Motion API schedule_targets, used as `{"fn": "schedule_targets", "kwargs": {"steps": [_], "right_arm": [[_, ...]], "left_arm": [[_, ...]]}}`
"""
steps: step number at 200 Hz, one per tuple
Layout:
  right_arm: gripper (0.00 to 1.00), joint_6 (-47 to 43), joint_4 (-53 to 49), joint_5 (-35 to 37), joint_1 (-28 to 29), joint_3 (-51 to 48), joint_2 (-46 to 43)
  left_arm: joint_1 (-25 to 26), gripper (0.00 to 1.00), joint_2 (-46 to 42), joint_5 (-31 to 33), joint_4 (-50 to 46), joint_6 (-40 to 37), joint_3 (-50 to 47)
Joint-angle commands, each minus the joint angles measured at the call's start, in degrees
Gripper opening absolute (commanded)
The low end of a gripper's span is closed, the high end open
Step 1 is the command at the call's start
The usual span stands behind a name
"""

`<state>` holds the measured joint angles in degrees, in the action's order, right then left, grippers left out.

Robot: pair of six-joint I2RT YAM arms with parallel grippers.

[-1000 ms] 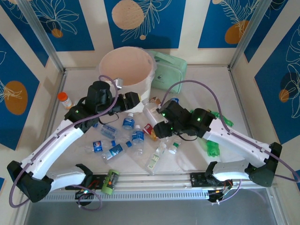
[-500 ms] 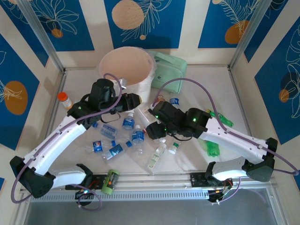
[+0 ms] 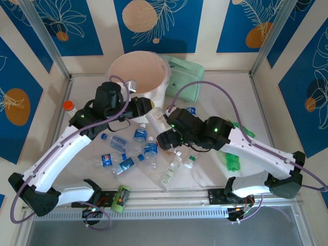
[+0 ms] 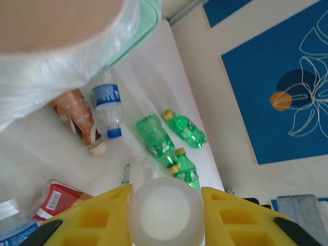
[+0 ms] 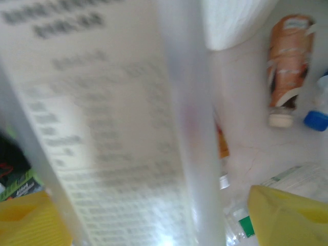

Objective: Put the plastic bottles in the bin

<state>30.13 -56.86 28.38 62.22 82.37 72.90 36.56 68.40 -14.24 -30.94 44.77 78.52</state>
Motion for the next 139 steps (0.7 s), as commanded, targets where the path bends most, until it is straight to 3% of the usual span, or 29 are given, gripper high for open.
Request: {"fn": "schedule_targets", "kwargs": {"steps": [1,21,54,85,139], "right_arm": [[0.89,1.38,-1.75,8.97,-1.8,2.11,-5.37],[0.93,2.22,-0.23,7.6,-6.77,0.11,-11.06],[0.94,5.34,1.78,-1.84,-18.26,-5.43,-18.3],[0.93,9.13,-4.58,-3.07,-25.68,-7.16,-16.74],[0.93,9.51,-6.51,-8.86,-31.36,-9.5,-15.01]], "left_arm": [[-1.32,0.12,-0.86,7.73,-2.95,-3.45,9.76],[-4.63,0.09,-0.17,13.07,-1.62,-4.73,15.62],[-10.17,0.0,2.92,21.0,0.9,-6.83,21.58],[-12.24,0.0,6.45,28.08,4.69,-9.54,20.19],[-13.35,0.0,14.37,31.05,10.87,-11.99,19.81]]}}
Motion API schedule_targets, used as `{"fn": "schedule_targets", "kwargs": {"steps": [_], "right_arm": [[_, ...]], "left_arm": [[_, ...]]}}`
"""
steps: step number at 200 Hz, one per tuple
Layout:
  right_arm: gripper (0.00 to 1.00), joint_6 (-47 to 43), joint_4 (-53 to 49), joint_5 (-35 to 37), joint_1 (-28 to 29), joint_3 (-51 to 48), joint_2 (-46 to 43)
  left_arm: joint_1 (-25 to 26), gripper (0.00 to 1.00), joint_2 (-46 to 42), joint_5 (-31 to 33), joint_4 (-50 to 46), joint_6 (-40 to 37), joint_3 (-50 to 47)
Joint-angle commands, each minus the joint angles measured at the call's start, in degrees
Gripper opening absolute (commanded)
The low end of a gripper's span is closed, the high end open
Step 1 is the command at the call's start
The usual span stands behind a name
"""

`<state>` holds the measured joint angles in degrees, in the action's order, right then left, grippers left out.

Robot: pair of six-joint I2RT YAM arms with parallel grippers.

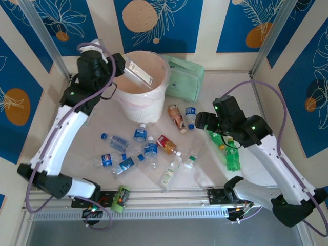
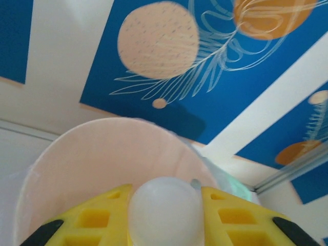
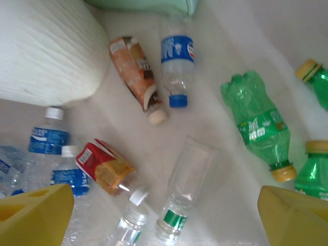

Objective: Put the plastic bottles in the bin

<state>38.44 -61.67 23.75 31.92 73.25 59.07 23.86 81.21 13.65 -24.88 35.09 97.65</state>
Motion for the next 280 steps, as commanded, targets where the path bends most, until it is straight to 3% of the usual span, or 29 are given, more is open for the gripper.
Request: {"fn": "schedule_targets", "kwargs": {"steps": [1,43,86,138,210,234,244,271,280], "right_arm": [[0.93,1.2,-1.66,-4.28,-1.11,-0.43,-1.16],[0.93,1.1,-1.87,-4.96,-1.84,-1.51,-1.15],[0.93,1.61,-1.79,-5.04,-4.0,-3.41,-1.16],[0.91,3.55,-1.96,-7.72,-10.63,-7.84,-0.08],[0.9,4.54,-0.16,-10.57,-13.77,-12.81,-0.37],[0.9,4.45,0.06,-10.84,-14.24,-13.0,-0.19],[0.9,4.48,0.1,-10.89,-14.41,-13.05,-0.18],[0.9,4.63,0.23,-11.09,-14.62,-13.14,-0.19],[0.91,4.63,0.16,-10.97,-14.69,-13.14,-0.18]], "left_arm": [[-0.65,0.0,1.66,3.1,4.87,-2.35,0.7],[-0.65,0.0,6.6,-1.96,-0.12,-0.84,3.87],[-0.56,0.0,5.19,-6.49,-0.3,1.3,0.09],[-0.3,0.0,4.2,-12.42,1.45,7.02,-3.06],[0.58,0.0,3.26,-13.74,-0.17,7.99,-2.89],[0.58,0.0,4.23,-11.09,-1.44,6.48,-2.15],[0.37,0.11,4.95,-10.11,-1.74,5.83,-1.54],[-0.26,0.52,7.7,-9.18,-2.35,4.91,0.87],[-0.46,0.61,8.41,-9.0,-2.47,4.86,1.57]]}}
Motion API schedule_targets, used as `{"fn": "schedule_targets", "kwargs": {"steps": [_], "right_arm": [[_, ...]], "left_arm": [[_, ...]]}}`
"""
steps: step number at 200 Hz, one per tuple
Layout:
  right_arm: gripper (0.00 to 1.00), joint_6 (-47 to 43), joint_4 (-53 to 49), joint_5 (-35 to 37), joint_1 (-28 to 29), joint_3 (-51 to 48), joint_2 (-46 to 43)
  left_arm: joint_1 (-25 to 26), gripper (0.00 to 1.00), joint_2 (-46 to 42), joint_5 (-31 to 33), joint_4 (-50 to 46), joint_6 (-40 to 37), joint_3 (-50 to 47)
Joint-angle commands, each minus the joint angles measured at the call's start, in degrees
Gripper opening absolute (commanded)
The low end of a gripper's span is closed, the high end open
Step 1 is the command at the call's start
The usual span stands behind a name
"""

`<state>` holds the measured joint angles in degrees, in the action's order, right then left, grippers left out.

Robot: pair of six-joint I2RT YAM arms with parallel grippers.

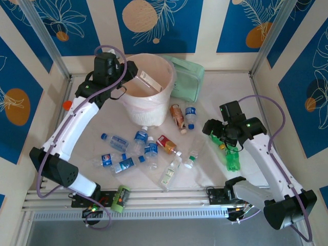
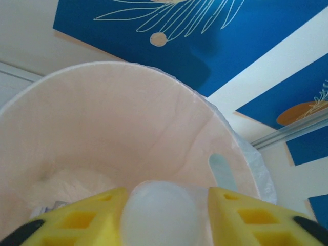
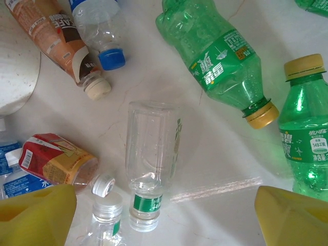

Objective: Put the plastic bottles in the bin

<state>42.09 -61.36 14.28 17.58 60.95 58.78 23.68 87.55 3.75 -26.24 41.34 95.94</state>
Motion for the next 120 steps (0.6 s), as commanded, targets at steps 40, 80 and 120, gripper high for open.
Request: {"fn": "schedule_targets", "kwargs": {"steps": [40,80,120], "right_arm": [[0.91,-0.56,-0.5,-0.54,-2.79,0.15,0.43],[0.94,-2.76,-0.03,-1.56,-10.91,1.37,2.15],[0.95,-3.44,1.13,-6.03,-22.51,0.04,6.94]], "left_arm": [[-0.48,0.77,1.95,1.17,-0.3,-1.75,5.18],[-0.48,0.81,-1.95,2.69,-2.23,-4.63,6.8],[-0.48,0.84,-9.42,0.58,-4.18,-8.02,2.08]]}}
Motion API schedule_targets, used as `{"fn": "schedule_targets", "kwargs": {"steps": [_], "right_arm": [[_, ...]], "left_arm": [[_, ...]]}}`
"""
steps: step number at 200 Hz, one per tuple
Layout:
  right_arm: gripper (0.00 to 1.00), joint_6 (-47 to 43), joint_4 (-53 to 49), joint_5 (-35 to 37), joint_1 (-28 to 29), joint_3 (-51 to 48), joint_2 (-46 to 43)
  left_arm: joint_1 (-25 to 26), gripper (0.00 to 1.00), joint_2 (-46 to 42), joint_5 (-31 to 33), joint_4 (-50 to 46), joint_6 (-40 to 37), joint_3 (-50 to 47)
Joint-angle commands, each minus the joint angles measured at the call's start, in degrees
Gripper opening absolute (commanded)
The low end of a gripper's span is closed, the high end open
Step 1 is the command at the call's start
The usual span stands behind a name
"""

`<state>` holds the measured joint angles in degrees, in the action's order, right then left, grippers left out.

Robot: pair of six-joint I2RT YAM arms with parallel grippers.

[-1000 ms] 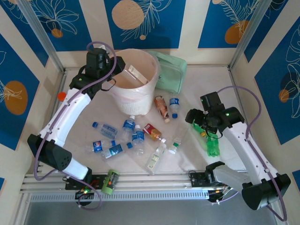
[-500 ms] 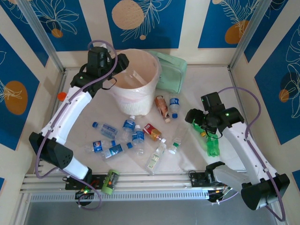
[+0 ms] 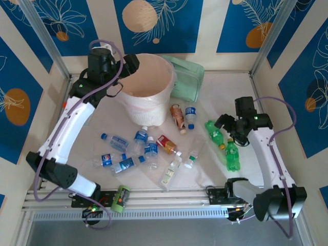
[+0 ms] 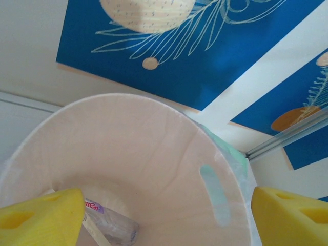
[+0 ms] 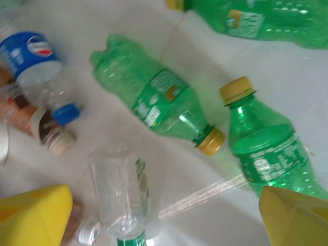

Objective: Put the plastic bottles in the bin

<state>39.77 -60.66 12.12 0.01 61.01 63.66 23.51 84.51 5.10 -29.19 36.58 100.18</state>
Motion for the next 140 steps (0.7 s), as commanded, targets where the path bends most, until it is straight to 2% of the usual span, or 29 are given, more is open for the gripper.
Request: {"fn": "schedule_targets", "kwargs": {"steps": [1,32,66,108,140], "right_arm": [[0.95,-1.07,0.45,-3.9,-5.2,-0.11,2.25],[0.94,0.47,0.35,-2.28,-10.35,-3.0,4.27],[0.94,0.58,0.72,-2.77,-12.67,-6.34,5.72],[0.93,0.31,1.69,-2.24,-12.87,-6.54,6.23],[0.97,-0.15,2.66,1.99,-12.94,-3.03,9.0]], "left_arm": [[-0.3,0.84,-6.69,-0.88,-1.18,-3.26,-2.39],[-0.26,0.79,-14.47,-3.59,-1.61,-2.27,-11.06],[-0.26,0.75,-21.85,-9.56,-1.84,1.34,-21.2],[-0.3,0.72,-26.79,-12.14,-3.6,2.97,-27.29],[-0.3,0.71,-27.58,-14.61,-1.1,5.69,-30.9]]}}
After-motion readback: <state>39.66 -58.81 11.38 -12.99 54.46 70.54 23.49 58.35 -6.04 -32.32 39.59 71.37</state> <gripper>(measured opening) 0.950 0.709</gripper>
